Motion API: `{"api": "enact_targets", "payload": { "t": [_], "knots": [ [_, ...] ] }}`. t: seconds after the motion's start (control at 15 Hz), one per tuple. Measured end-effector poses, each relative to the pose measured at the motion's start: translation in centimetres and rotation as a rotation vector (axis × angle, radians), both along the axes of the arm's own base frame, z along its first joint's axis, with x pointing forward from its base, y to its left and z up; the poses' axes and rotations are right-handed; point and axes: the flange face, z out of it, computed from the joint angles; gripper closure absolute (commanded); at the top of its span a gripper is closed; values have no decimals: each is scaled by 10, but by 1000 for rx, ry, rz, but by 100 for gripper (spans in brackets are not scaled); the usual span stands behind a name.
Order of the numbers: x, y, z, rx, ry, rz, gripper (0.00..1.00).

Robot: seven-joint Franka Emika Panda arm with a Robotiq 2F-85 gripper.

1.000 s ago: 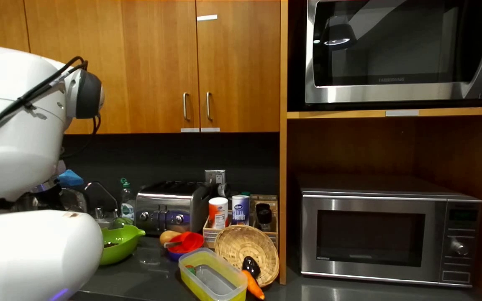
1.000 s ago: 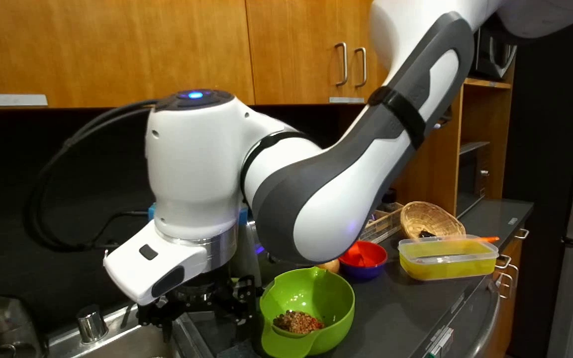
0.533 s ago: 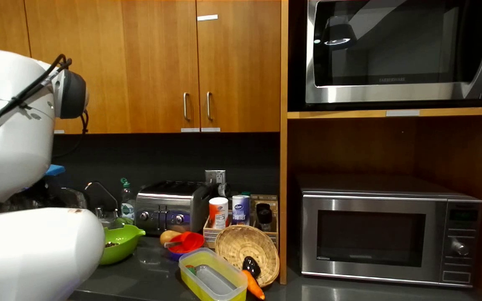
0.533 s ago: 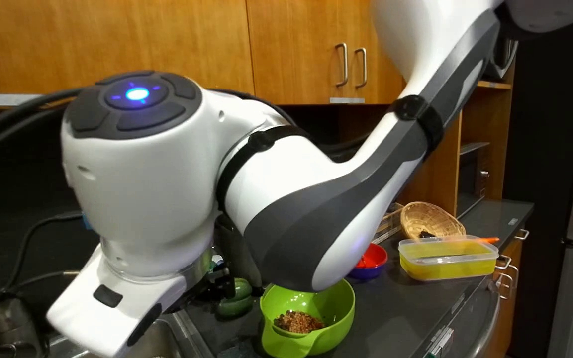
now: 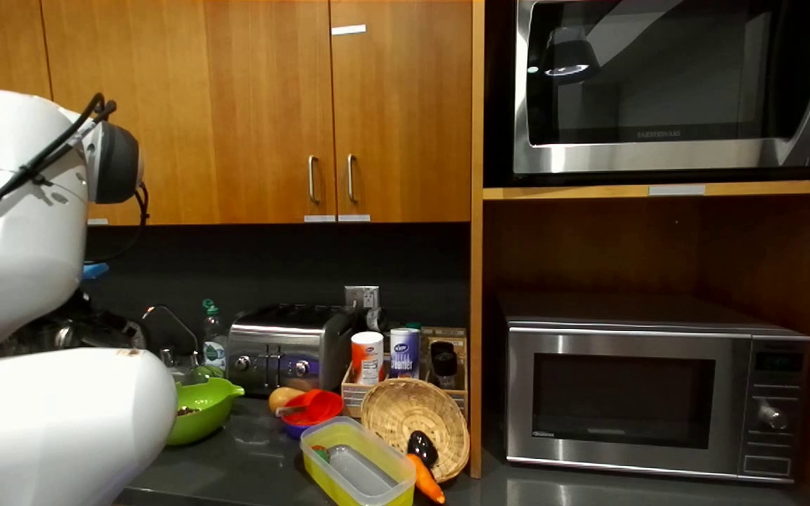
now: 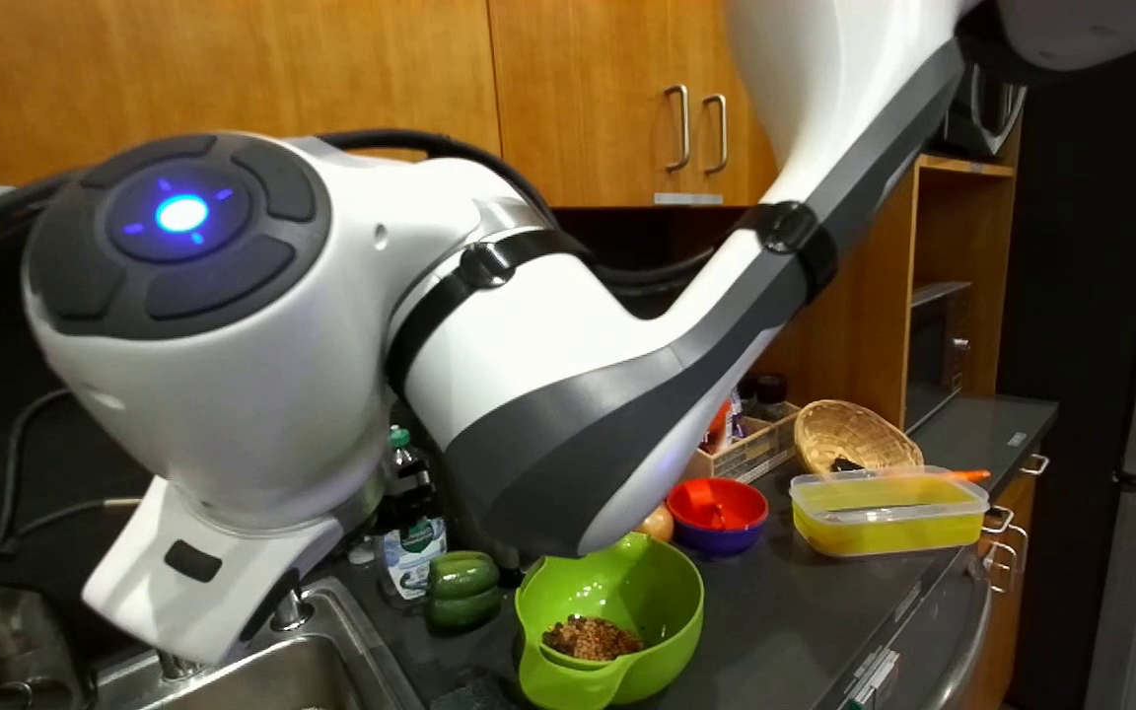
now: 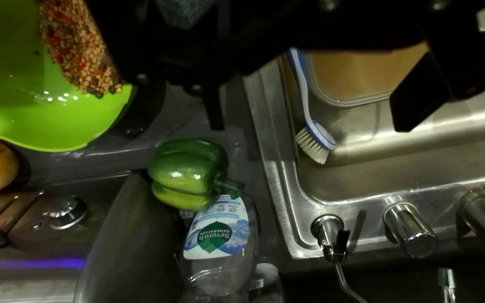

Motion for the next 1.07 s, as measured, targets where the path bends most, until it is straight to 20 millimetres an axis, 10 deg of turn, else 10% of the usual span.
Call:
{"api": "enact_targets", "payload": {
  "t": [1.07],
  "knots": [
    [23,41,25,-20,-17,67,0]
  ]
}}
